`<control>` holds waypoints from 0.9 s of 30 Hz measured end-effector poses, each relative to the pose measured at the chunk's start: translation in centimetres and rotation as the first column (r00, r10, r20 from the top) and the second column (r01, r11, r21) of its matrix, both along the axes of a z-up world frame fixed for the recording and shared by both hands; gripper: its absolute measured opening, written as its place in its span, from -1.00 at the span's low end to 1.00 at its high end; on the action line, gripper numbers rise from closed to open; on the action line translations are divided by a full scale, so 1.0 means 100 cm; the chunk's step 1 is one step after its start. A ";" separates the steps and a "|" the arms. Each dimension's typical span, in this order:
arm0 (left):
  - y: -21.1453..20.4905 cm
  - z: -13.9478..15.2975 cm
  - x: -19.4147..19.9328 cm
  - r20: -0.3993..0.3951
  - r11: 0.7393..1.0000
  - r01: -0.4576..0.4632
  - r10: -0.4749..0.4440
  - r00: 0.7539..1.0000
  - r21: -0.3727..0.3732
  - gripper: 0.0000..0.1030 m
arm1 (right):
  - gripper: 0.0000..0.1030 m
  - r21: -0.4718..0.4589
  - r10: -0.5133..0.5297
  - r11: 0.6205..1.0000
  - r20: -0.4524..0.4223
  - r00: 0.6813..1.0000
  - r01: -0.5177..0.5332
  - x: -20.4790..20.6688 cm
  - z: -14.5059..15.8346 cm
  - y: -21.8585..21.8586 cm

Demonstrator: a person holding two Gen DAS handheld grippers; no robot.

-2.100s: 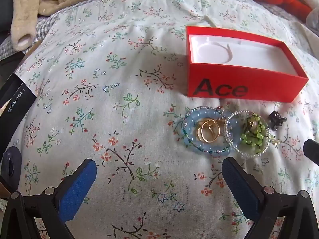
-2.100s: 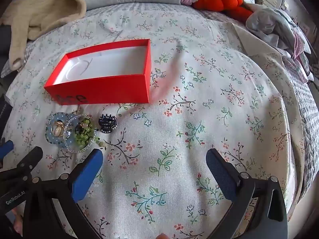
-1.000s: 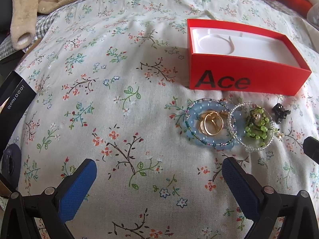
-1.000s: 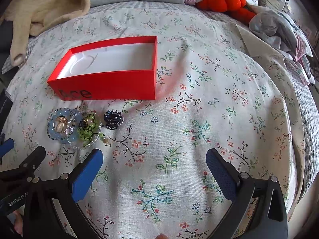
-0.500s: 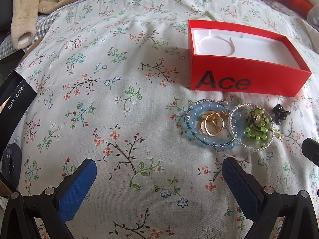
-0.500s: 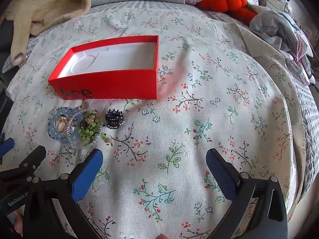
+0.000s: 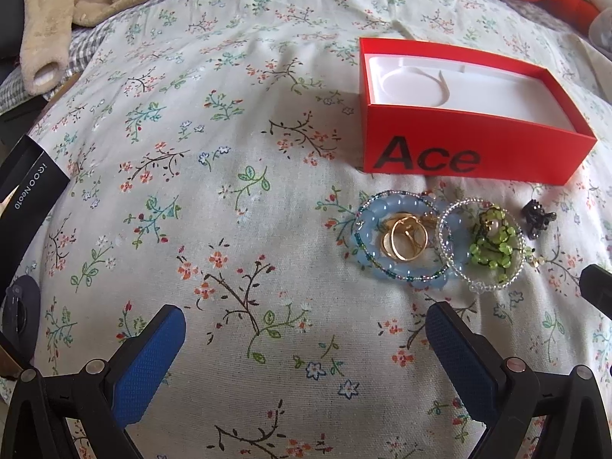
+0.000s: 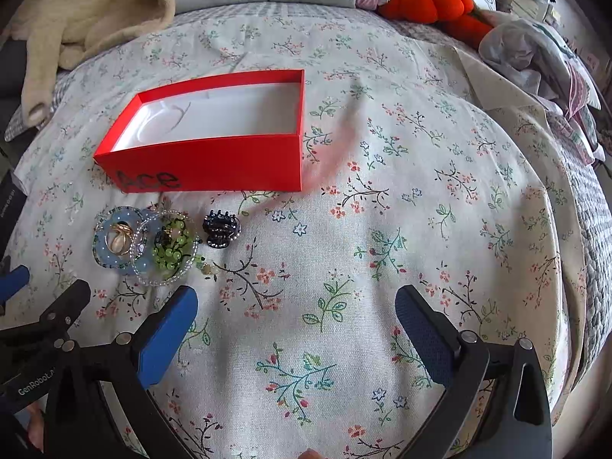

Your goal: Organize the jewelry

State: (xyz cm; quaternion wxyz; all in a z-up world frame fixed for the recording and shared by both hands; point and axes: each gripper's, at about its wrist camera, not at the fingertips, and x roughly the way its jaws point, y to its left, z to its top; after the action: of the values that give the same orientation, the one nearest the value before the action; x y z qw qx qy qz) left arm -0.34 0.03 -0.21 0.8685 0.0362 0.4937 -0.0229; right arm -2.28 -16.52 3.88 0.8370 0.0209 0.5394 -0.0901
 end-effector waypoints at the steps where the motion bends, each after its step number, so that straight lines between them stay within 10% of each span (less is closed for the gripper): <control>1: 0.000 0.000 0.000 0.000 1.000 0.000 0.000 1.000 0.000 1.00 | 1.00 0.000 0.000 1.000 0.000 1.000 0.000 0.000 0.000 0.000; 27: 0.002 0.003 0.002 0.007 1.000 -0.008 0.008 1.000 -0.009 1.00 | 1.00 -0.001 0.003 1.000 -0.002 1.000 -0.003 0.000 -0.001 0.001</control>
State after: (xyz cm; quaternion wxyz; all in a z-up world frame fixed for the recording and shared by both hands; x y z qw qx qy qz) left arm -0.10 0.23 0.10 0.8705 0.0307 0.4907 -0.0214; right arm -2.26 -16.45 3.81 0.8366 0.0198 0.5402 -0.0892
